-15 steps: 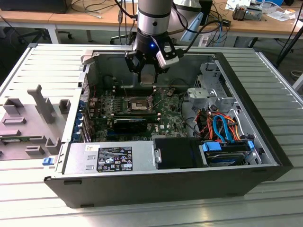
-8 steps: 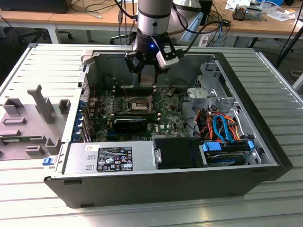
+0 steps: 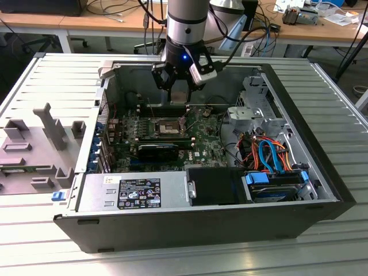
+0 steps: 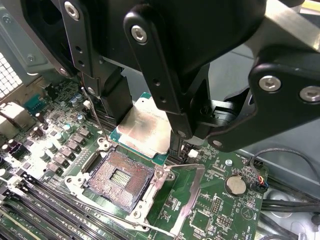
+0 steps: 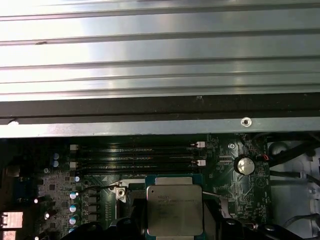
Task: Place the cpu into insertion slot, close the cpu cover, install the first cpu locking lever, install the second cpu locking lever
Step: 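Place the cpu into insertion slot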
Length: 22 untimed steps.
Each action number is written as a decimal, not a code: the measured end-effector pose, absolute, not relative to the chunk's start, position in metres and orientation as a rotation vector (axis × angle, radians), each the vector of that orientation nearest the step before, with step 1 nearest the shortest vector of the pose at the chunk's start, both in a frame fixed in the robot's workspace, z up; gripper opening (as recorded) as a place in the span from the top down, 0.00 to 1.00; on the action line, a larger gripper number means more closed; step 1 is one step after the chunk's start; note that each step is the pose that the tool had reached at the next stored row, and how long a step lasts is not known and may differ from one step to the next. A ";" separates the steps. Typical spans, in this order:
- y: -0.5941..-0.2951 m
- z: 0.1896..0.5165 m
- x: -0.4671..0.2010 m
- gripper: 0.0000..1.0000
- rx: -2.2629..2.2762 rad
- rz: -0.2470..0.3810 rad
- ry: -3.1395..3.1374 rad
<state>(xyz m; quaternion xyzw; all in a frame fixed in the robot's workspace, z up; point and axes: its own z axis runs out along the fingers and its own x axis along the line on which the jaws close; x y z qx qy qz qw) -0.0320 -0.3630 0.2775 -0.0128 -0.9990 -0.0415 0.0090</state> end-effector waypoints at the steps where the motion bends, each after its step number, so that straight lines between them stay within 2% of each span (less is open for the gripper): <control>1: -0.363 0.277 -0.032 0.46 -0.040 -0.130 -3.121; 22: -0.364 0.273 -0.032 0.46 -0.040 -0.130 -3.121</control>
